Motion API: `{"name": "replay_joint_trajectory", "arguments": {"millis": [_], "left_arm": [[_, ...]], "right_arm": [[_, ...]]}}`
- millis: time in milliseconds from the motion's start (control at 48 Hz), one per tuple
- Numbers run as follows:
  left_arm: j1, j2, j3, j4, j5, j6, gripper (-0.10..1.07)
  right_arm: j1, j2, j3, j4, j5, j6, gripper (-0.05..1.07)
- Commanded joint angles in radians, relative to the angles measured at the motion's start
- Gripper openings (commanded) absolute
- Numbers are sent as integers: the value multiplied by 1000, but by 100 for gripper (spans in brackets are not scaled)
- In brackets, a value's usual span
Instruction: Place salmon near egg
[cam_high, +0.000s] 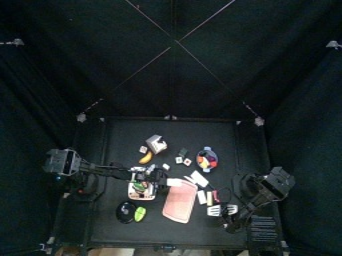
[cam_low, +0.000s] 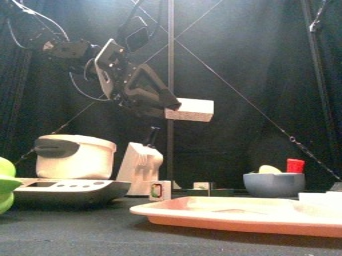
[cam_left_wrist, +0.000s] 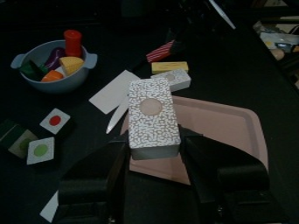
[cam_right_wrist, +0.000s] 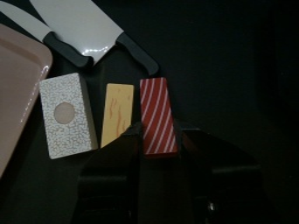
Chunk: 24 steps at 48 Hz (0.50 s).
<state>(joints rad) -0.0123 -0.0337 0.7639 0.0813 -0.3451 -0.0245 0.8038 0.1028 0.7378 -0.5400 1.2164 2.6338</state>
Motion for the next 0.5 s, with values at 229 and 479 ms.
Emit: {"name": "replay_joint_trajectory", "arguments": {"millis": [229, 479], "left_arm": [[-2, -20, -14, -3, -8, 0, 43], [-2, -20, -15, -2, -8, 0, 43]], "right_arm": [[-5, -15, -5, -3, -6, 9, 65], [-5, -15, -6, 0, -15, 6, 84]]}}
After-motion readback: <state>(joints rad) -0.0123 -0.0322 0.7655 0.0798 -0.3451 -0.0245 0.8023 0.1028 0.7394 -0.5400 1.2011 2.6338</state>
